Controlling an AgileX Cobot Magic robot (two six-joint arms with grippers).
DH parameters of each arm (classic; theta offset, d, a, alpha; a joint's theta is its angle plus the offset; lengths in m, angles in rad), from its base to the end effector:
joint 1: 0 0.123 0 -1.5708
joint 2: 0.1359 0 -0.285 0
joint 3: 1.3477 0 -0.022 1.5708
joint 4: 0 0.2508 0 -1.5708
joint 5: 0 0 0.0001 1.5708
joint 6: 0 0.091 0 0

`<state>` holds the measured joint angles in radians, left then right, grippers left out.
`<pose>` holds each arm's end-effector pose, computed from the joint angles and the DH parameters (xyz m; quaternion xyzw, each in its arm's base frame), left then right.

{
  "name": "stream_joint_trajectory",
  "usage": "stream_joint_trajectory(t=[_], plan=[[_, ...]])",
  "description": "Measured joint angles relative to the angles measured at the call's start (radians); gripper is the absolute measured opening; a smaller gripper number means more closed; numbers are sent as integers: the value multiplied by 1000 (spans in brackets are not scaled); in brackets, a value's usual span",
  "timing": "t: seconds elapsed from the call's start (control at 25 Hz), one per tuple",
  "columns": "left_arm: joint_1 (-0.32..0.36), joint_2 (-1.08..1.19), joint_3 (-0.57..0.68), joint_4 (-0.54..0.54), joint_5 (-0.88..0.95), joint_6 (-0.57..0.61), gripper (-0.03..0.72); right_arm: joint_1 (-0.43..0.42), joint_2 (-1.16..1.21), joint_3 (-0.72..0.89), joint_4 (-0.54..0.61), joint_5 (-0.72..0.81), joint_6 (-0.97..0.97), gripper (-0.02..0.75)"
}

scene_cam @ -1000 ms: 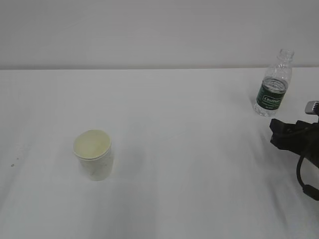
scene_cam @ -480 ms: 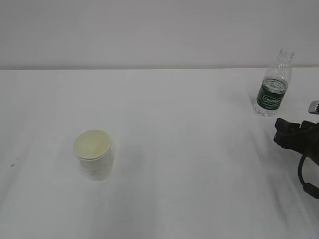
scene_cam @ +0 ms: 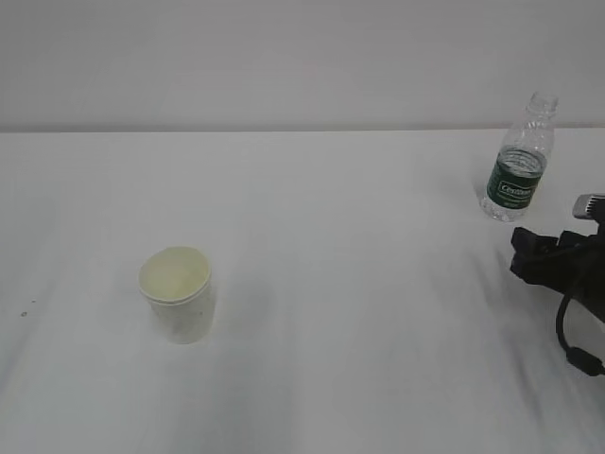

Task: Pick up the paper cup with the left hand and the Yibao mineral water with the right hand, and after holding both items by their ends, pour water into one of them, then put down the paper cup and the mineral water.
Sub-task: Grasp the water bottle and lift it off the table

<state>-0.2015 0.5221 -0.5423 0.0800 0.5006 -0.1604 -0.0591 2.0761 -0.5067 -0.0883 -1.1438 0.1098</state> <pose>0.1041 -0.0177 0.3112 0.0356 0.8304 -0.0650 0.5522 0.3000 -0.0104 0.0732 0.0308 0.8156 0.0368 0.5766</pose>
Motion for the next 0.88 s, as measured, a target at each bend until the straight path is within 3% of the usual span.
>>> stream_joint_trajectory(t=[0.88], plan=[[0,0,0,10,0,0,457,0,94,-110,-10,-2,-2,507]])
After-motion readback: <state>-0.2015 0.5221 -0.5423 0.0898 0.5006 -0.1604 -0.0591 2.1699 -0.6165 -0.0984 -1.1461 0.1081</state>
